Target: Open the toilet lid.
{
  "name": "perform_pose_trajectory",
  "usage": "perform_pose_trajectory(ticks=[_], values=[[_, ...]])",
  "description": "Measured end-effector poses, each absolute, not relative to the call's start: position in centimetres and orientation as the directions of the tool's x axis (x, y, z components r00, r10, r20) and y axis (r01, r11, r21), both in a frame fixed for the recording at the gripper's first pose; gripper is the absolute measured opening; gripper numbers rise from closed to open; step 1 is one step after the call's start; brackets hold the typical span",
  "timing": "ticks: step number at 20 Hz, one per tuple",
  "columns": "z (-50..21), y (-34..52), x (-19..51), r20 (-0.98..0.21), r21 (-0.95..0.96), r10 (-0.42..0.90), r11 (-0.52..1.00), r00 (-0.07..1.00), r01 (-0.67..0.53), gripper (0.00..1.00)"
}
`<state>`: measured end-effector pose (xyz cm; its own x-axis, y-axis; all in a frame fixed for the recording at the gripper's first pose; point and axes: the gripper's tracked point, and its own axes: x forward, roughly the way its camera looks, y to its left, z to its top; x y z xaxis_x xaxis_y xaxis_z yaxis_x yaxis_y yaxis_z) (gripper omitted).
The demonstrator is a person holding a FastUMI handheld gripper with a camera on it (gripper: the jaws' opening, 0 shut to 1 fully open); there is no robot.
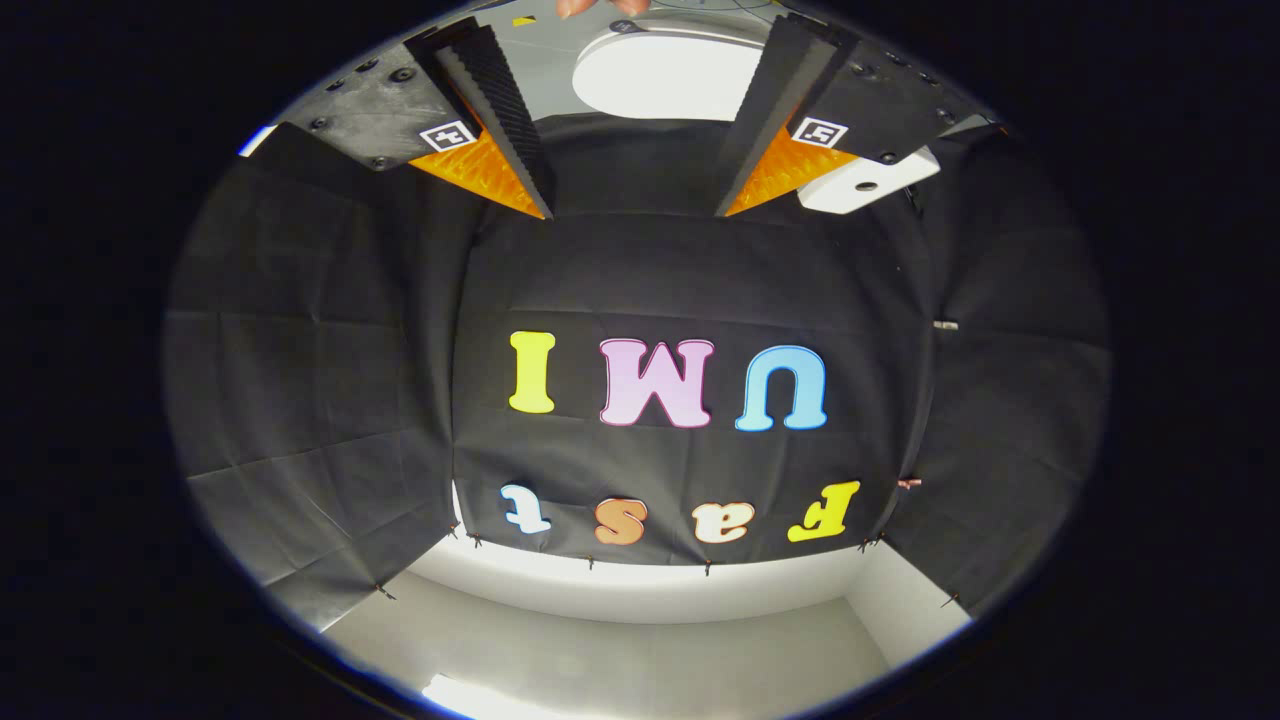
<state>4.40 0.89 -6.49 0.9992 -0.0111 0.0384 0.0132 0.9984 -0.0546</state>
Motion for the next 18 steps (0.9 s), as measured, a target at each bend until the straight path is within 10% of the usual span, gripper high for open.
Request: perform_pose_trajectory(ticks=[18], values=[[-32.2, 0.0, 9.3, -0.193, 0.12, 0.102, 0.99, 0.976, -0.08, 0.99]])
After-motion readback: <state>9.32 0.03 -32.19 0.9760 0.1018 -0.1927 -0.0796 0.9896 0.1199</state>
